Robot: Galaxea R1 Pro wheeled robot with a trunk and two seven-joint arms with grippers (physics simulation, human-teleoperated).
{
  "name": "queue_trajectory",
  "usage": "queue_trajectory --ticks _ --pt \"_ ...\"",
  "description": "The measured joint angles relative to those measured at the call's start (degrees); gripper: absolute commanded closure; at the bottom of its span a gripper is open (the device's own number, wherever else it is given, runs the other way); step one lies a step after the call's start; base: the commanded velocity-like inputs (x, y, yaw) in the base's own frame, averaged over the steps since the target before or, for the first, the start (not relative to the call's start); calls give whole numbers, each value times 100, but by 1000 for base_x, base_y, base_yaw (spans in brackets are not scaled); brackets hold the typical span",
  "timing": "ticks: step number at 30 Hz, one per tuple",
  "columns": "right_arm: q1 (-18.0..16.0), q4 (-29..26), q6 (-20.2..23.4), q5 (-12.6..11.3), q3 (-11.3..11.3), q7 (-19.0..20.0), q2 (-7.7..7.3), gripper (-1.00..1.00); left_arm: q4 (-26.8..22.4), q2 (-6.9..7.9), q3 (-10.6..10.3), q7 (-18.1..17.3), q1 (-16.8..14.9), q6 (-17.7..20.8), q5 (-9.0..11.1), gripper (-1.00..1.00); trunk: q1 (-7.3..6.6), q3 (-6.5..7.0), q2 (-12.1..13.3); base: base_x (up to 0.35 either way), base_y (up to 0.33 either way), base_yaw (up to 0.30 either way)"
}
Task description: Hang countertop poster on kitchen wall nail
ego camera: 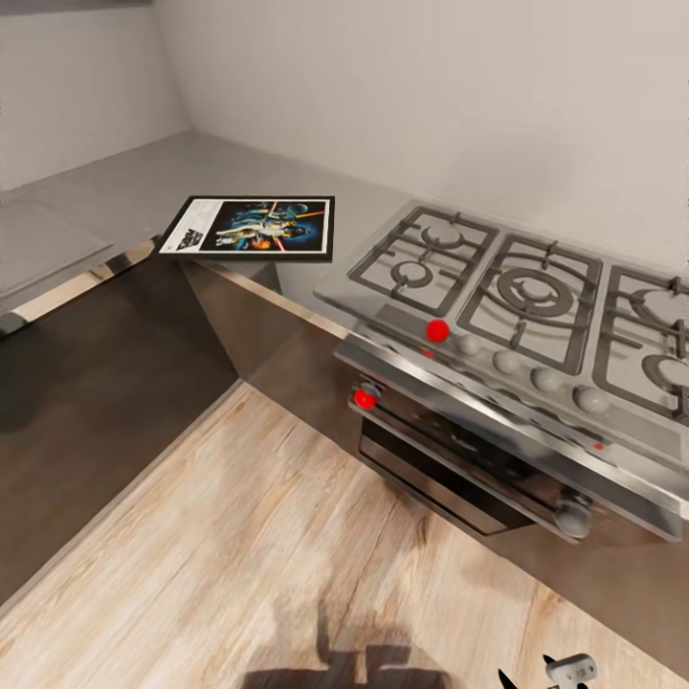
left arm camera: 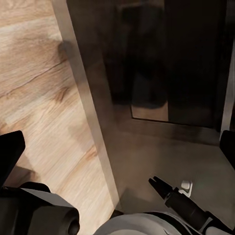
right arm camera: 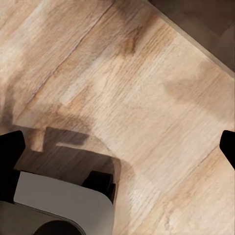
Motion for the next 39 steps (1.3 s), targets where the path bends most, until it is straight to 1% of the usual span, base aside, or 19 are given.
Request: queue_trajectory --ticks 39 --pt "0 0 0 0 9 -1 11 -100 1 12 45 5 0 3 0 -100 0 372 0 0 0 0"
